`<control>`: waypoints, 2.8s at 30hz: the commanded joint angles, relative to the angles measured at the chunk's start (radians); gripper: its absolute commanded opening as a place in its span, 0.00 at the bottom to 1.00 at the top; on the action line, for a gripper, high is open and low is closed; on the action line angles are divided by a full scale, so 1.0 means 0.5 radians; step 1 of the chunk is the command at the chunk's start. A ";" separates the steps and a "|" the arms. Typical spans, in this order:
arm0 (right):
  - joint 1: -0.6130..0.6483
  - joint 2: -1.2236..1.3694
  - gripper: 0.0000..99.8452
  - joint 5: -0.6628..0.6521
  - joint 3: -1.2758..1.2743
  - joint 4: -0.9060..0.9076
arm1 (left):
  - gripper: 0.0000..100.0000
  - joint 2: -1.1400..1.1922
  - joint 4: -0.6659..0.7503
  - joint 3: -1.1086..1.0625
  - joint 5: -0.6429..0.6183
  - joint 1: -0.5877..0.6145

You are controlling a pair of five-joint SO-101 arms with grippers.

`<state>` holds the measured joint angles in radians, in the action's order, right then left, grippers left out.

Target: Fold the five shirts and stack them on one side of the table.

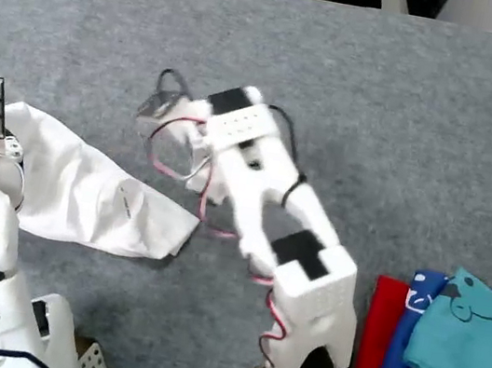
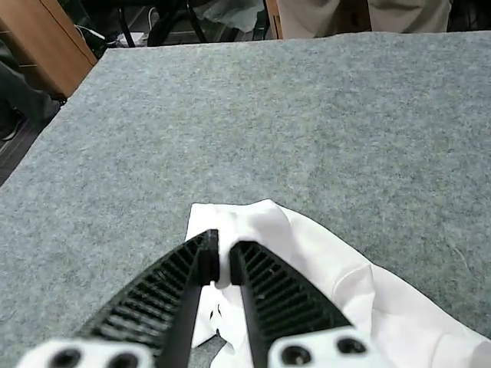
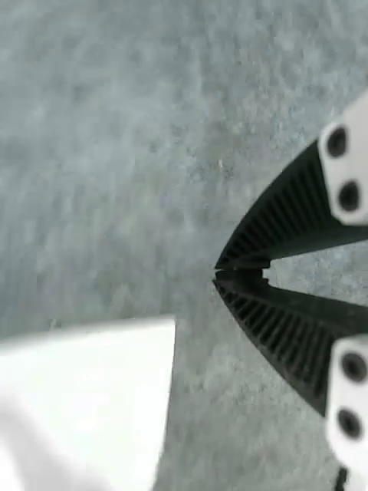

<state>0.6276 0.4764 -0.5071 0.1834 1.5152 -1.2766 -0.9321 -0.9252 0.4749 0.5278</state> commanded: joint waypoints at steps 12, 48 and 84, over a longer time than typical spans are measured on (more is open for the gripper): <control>0.572 0.351 0.24 0.178 0.499 -0.209 | 0.02 -0.035 0.025 0.031 0.003 0.003; -1.057 0.594 0.00 -0.657 0.569 0.509 | 0.02 -0.035 0.040 -0.626 0.009 -0.209; -0.201 0.127 0.12 -0.810 0.480 0.052 | 0.02 -0.035 0.193 -0.770 0.003 -0.316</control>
<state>0.5109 0.4749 -0.9275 0.2969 1.5520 -1.2827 -0.8523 -1.3165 0.4749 0.3728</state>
